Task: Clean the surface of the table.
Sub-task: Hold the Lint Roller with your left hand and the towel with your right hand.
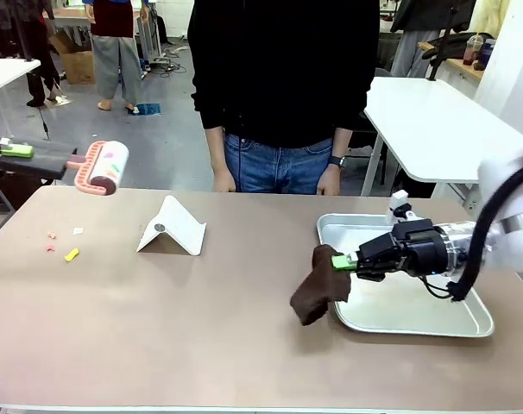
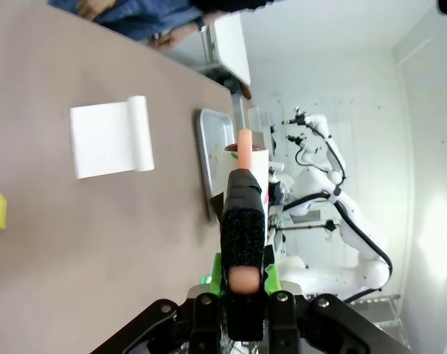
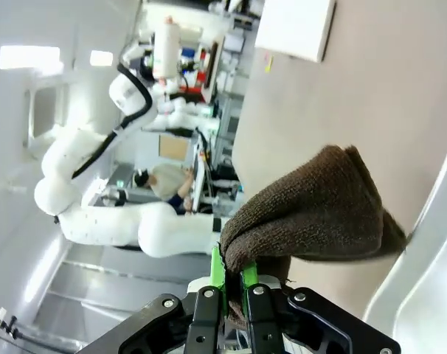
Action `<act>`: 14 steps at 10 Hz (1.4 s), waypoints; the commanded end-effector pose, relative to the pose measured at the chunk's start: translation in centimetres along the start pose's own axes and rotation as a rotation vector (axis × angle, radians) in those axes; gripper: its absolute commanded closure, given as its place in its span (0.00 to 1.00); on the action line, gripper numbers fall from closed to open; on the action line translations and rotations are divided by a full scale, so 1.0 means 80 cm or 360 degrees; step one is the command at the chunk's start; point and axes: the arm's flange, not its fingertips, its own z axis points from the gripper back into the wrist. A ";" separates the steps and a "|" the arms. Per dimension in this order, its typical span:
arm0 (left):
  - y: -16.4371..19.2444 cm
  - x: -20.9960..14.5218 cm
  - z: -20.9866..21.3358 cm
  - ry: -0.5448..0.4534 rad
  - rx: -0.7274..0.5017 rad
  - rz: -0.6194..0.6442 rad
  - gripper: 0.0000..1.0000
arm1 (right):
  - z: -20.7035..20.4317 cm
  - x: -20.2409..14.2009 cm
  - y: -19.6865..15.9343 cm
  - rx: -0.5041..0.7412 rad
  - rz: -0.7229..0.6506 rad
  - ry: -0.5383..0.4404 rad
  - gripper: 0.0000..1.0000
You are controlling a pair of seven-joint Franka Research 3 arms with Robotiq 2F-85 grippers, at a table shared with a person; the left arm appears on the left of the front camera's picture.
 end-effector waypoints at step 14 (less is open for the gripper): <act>0.036 -0.063 0.064 0.0027 -0.0073 0.0005 0.78 | 0.130 -0.023 0.017 0.0064 -0.0036 -0.0190 0.90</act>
